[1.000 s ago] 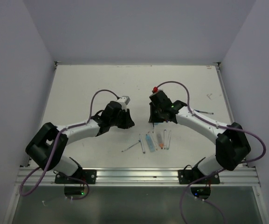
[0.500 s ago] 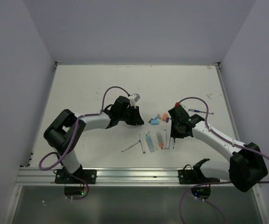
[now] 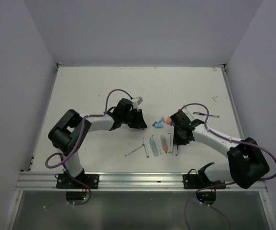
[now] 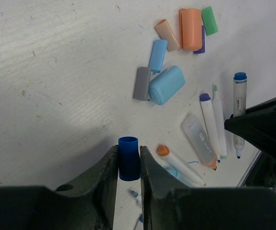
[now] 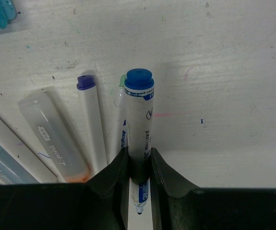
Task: Open the pen caps
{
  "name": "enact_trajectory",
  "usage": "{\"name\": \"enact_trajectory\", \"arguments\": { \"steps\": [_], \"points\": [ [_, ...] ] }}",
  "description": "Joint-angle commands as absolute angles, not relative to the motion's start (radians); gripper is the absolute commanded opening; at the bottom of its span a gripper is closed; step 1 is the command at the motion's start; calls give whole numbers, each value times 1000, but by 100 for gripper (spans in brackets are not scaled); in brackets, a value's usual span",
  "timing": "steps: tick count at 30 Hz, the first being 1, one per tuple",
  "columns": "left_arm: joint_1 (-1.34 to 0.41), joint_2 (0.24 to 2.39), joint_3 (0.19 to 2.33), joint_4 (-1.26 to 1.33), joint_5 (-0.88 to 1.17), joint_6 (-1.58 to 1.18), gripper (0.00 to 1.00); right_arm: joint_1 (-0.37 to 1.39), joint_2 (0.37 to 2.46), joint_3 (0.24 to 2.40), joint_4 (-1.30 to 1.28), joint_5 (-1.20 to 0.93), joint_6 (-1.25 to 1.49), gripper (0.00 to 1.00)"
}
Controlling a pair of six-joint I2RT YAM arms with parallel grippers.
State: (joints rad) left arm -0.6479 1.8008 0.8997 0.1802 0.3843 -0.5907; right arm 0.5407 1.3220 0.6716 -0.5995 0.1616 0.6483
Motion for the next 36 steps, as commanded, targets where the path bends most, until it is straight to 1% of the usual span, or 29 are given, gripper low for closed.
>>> {"name": "enact_trajectory", "arguments": {
  "steps": [1,3,4,7,10,14,15,20,26,27,31,36],
  "points": [
    [-632,1809,934,230,416,-597,29,537,1327,673,-551,155,663,18],
    [-629,1809,936,229,416,-595,34,537,1331,672,-545,143,661,20],
    [-627,1809,937,227,416,-594,39,537,1333,669,-535,140,661,22],
    [-623,1806,940,222,417,-589,45,537,1341,667,-525,130,658,26],
    [-617,1796,940,219,425,-583,47,537,1344,669,-514,124,655,31],
    [-611,1749,930,212,422,-580,48,537,1336,675,-514,123,649,37],
    [-611,1735,922,209,416,-578,48,535,1333,678,-515,123,647,40],
    [-611,1645,894,196,413,-574,49,537,1305,729,-574,167,629,47],
    [-611,1517,835,178,396,-566,50,491,1334,891,-687,284,562,53],
    [-611,1502,825,173,390,-563,50,479,1341,931,-695,288,537,56],
    [-611,1441,785,169,393,-563,50,365,1432,1041,-703,287,480,59],
    [-611,1368,712,187,416,-575,50,313,1613,1204,-716,330,425,60]
  ]
}}
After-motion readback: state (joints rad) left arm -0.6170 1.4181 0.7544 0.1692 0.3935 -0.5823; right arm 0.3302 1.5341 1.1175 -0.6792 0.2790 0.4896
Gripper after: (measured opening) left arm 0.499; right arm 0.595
